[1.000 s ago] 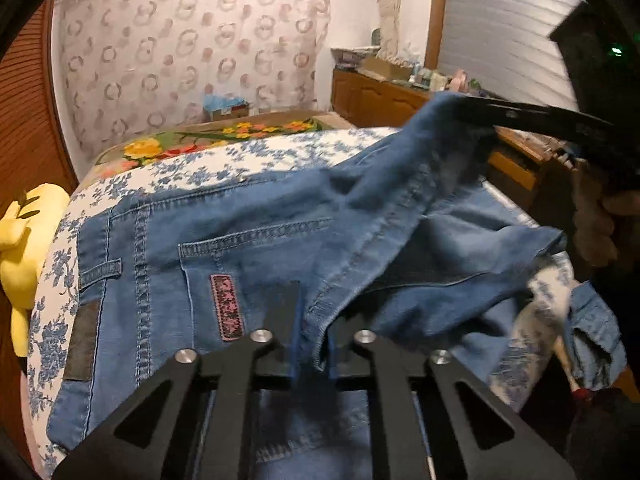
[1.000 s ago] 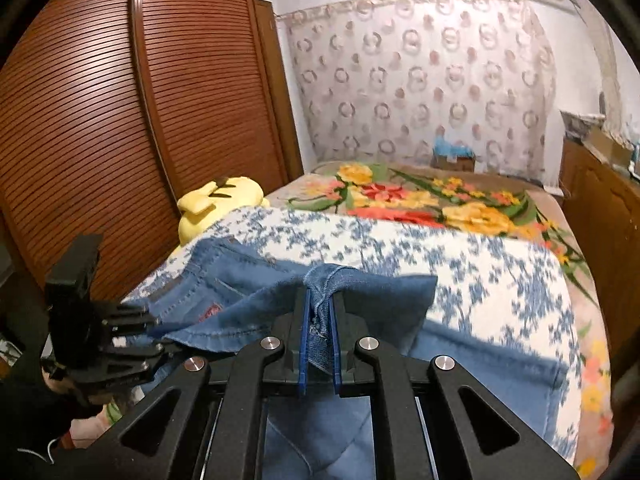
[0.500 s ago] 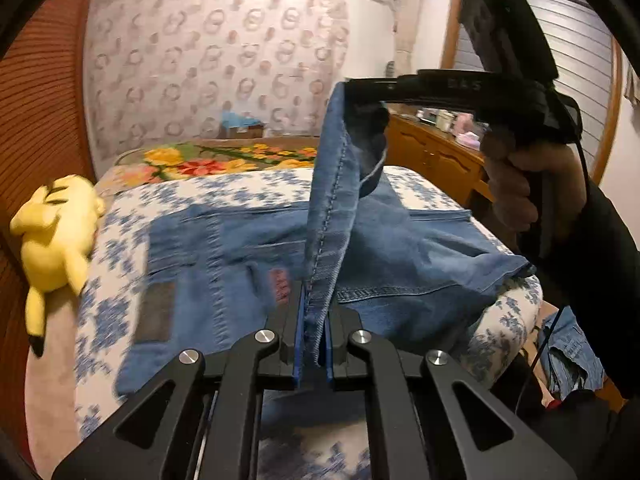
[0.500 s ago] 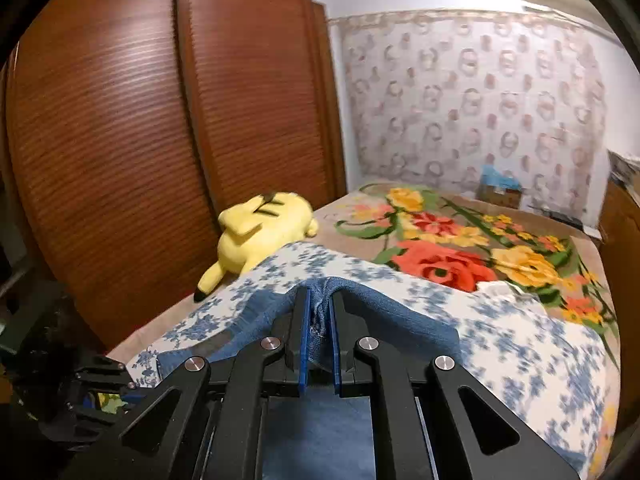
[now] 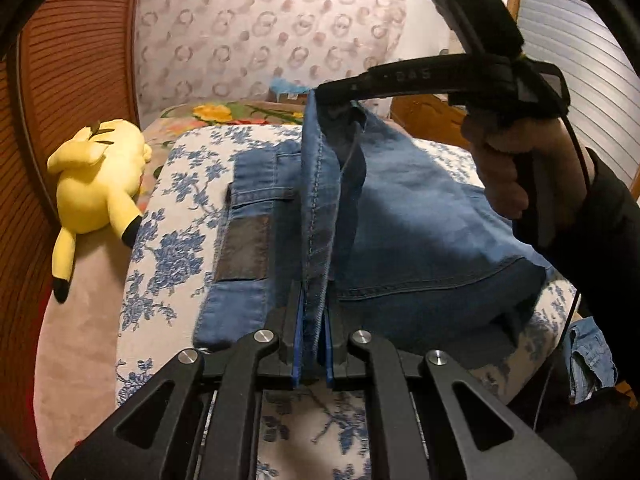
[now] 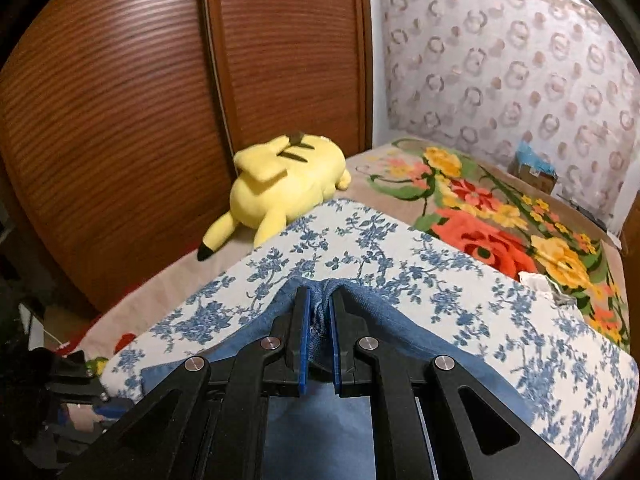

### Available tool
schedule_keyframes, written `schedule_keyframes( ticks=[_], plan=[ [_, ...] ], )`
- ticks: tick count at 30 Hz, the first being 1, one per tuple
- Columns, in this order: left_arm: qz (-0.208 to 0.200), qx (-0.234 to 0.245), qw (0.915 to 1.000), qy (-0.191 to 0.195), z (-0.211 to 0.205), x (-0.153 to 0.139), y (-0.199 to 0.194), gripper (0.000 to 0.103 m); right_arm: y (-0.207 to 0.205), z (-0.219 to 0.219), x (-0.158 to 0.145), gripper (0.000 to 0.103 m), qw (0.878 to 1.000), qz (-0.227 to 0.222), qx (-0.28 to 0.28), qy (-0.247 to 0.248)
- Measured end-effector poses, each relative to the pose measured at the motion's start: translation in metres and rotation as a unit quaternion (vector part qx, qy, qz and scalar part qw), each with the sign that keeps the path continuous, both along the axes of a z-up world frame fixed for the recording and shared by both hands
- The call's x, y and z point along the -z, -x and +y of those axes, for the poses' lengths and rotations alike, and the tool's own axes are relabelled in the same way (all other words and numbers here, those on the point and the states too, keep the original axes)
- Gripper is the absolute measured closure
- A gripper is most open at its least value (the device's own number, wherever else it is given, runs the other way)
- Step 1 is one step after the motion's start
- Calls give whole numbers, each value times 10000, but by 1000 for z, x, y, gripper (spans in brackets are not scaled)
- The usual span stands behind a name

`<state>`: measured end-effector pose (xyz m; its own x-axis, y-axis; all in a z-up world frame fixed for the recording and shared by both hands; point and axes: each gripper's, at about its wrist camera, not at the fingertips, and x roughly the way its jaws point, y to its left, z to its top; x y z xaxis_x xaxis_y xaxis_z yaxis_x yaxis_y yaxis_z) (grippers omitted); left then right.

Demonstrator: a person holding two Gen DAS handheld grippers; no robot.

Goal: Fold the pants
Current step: 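Grasp the jeans side seam with the left gripper and lift it up, then fold the held seam over onto the jeans and open the left gripper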

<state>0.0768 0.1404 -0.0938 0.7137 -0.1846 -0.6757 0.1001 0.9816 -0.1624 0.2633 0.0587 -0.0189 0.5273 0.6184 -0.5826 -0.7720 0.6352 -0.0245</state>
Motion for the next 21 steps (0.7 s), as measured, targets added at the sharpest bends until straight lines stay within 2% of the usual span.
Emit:
schedule_keyframes(
  ticks=[2,4,5,7,8,9,10,12,21],
  plan=[
    [62,-89,9999,-76,3,2,-2,93,-7,9,0,94,10000,25,-3,19],
    [105,-131,9999,-42,4,0,0,86,-11,13,-3,94,9999,55,-43,-98],
    [96,-179,9998,-55,5,0,0,84,-9,15,-7,89,9999,57,-50,-146],
    [92,-245,9996,-94,6,-2,0,69,-8,13,-8,79,9998,15,-34,-191],
    [84,-262,9996,-103,7,-3,0,65,-9,11,-10,71,9998,-47,-18,-211],
    [54,-273,9996,-109,7,-4,0,56,-3,9,-6,64,9996,-106,-16,-247],
    [33,-275,9996,-108,7,-5,0,53,1,5,-6,62,9993,-166,-47,-326],
    [18,-288,9995,-142,7,-6,-1,53,13,-5,-6,59,9989,-257,-18,-380],
    [-15,-321,9993,-214,4,-6,-5,52,43,-64,0,59,9977,-471,318,-367]
  ],
)
